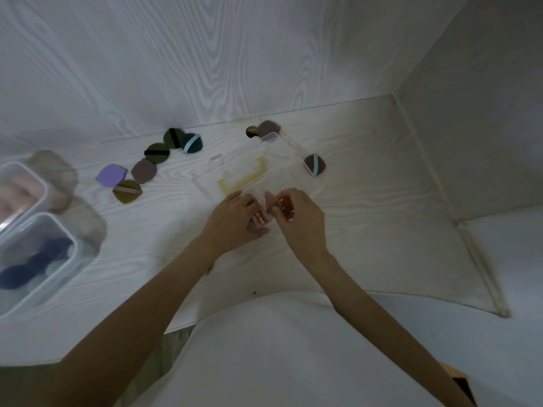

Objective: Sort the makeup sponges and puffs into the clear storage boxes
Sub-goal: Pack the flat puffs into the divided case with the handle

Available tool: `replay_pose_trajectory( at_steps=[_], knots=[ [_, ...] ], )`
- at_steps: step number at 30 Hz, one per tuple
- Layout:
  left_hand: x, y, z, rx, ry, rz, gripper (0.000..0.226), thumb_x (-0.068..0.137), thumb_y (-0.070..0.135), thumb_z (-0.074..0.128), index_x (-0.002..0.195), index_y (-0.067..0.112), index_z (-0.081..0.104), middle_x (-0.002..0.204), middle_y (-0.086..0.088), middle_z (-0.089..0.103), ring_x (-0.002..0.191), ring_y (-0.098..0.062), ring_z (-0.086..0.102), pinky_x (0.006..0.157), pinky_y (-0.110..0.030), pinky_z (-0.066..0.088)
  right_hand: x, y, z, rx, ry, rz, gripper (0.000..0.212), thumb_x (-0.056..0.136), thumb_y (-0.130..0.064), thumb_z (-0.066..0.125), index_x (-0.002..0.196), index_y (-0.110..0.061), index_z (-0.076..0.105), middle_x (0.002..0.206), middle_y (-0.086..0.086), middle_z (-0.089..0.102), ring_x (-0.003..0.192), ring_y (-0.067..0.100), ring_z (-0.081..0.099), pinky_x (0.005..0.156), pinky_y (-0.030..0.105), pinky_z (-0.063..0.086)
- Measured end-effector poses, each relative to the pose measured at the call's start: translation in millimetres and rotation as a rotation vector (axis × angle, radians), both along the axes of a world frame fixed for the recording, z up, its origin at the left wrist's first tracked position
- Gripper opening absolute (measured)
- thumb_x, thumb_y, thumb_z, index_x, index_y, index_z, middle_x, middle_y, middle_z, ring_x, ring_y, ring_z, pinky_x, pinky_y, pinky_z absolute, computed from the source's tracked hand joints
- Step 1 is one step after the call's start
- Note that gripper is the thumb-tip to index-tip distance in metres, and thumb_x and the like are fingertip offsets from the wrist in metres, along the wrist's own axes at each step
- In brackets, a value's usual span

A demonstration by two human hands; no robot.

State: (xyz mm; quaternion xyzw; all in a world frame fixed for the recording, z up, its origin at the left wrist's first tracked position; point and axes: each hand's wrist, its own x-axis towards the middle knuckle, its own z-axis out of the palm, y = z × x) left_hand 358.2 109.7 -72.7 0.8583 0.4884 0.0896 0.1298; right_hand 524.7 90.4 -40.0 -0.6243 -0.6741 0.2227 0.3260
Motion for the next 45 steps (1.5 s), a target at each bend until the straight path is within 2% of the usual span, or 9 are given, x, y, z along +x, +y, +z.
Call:
replay_pose_trajectory(
  at_steps=[5, 14, 18, 22, 25, 29, 35, 39, 45],
  knots=[
    [-1.4, -0.3, 0.5, -0.01, -0.05, -0.01, 0.05, 0.077, 0.055, 0.049, 0.087, 0.009, 0.067, 0.085, -0.008, 0.064, 0.075, -0.025, 0.059, 0.084, -0.033, 0.046, -21.9, 4.9, -15.3, 0.069, -0.295, 0.07, 0.014, 0.087, -0.018, 0.065, 0.08, -0.009, 0.057, 0.071, 0.005, 0.058, 0.051, 0.02, 0.053, 0.042, 0.026, 0.035],
    [-9.0, -4.0, -2.7, 0.035, -0.146, -0.037, 0.035, 0.071, 0.039, 0.071, 0.083, 0.006, 0.069, 0.08, -0.011, 0.065, 0.073, -0.029, 0.061, 0.089, -0.026, 0.034, -35.0, 10.7, -19.0, 0.04, -0.627, 0.13, 0.016, 0.061, -0.01, 0.079, 0.053, -0.013, 0.065, 0.078, 0.006, 0.059, 0.073, 0.026, 0.054, 0.06, 0.031, 0.042],
    [-12.3, -4.2, -7.3, 0.026, -0.161, -0.044, 0.046, 0.074, 0.05, 0.054, 0.081, 0.007, 0.068, 0.079, -0.008, 0.065, 0.072, -0.023, 0.062, 0.097, -0.034, 0.04, -37.2, 17.4, -22.0, 0.031, -0.694, 0.178, 0.017, 0.061, -0.011, 0.078, 0.05, -0.015, 0.065, 0.09, 0.004, 0.063, 0.08, 0.026, 0.057, 0.068, 0.031, 0.032],
    [-17.2, -3.6, -12.2, 0.007, -0.162, -0.05, 0.037, 0.071, 0.043, 0.071, 0.084, 0.008, 0.068, 0.081, -0.008, 0.065, 0.074, -0.023, 0.062, 0.098, -0.037, 0.042, -40.6, 20.3, -27.7, -0.047, -0.554, 0.197, 0.015, 0.065, -0.008, 0.072, 0.053, -0.012, 0.066, 0.101, 0.01, 0.064, 0.085, 0.032, 0.057, 0.065, 0.035, 0.041],
    [-19.5, -5.0, -16.6, 0.023, -0.16, -0.056, 0.039, 0.068, 0.04, 0.078, 0.089, 0.01, 0.068, 0.087, -0.007, 0.065, 0.078, -0.023, 0.063, 0.097, -0.038, 0.044, -33.3, 11.7, -31.1, -0.027, -0.444, 0.202, 0.005, 0.073, -0.007, 0.066, 0.074, -0.009, 0.07, 0.112, 0.015, 0.06, 0.087, 0.032, 0.056, 0.067, 0.038, 0.046],
    [-21.2, -8.4, -15.6, 0.022, -0.139, -0.019, 0.043, 0.068, 0.043, 0.077, 0.096, 0.012, 0.067, 0.095, -0.007, 0.066, 0.086, -0.024, 0.064, 0.097, -0.042, 0.045, -31.5, 7.0, -29.5, 0.068, -0.32, 0.13, 0.02, 0.075, -0.001, 0.068, 0.094, -0.008, 0.067, 0.106, 0.012, 0.06, 0.09, 0.026, 0.054, 0.064, 0.029, 0.047],
    [-38.4, -7.0, -7.0, -0.121, -0.119, 0.006, 0.051, 0.073, 0.05, 0.069, 0.113, 0.019, 0.062, 0.116, -0.004, 0.061, 0.106, -0.023, 0.056, 0.106, -0.034, 0.03, -5.9, 16.1, -25.0, 0.117, -0.273, 0.043, 0.018, 0.081, -0.009, 0.059, 0.098, -0.011, 0.066, 0.105, 0.007, 0.063, 0.098, 0.025, 0.054, 0.087, 0.032, 0.044],
    [-51.2, -5.2, 8.9, -0.18, -0.239, 0.041, 0.047, 0.075, 0.06, 0.049, 0.107, 0.028, 0.063, 0.106, 0.007, 0.063, 0.094, -0.01, 0.056, 0.085, -0.022, 0.038, 17.7, 35.1, -18.5, 0.011, -0.195, -0.056, 0.022, 0.084, -0.008, 0.06, 0.105, -0.011, 0.065, 0.118, 0.01, 0.057, 0.106, 0.024, 0.051, 0.089, 0.022, 0.035],
    [-15.5, 75.1, 34.7, -0.137, -0.522, 0.25, 0.014, 0.09, 0.023, 0.058, 0.101, 0.021, 0.067, 0.096, 0.007, 0.066, 0.082, -0.002, 0.057, 0.074, -0.015, 0.044, 51.2, 104.3, -25.3, -0.152, -0.21, -0.143, 0.027, 0.085, -0.003, 0.055, 0.11, -0.008, 0.062, 0.118, 0.015, 0.056, 0.106, 0.032, 0.053, 0.09, 0.029, 0.039]
  ],
)
